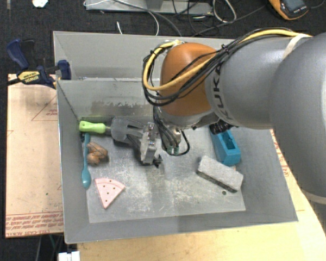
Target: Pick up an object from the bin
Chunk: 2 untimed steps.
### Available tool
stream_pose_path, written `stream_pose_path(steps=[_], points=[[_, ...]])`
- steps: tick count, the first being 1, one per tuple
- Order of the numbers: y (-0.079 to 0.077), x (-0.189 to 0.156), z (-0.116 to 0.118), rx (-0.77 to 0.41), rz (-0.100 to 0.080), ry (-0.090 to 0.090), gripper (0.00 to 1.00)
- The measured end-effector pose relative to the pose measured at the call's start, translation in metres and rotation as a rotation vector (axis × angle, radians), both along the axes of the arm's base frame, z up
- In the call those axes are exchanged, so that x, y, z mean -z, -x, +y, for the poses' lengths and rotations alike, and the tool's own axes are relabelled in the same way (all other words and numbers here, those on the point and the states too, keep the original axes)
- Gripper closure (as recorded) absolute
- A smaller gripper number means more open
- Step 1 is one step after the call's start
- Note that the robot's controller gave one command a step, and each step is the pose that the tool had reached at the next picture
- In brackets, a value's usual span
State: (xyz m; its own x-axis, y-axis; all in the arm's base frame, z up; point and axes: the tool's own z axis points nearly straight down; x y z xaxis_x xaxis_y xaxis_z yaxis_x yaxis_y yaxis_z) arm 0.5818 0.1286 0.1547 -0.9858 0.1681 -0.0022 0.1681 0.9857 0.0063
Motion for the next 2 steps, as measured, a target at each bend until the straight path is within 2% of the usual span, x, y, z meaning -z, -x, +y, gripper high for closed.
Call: stream_pose_path(steps=[2], points=[[-0.001,-0.060,0.000,-0.001,-0.003,-0.001,1.00]])
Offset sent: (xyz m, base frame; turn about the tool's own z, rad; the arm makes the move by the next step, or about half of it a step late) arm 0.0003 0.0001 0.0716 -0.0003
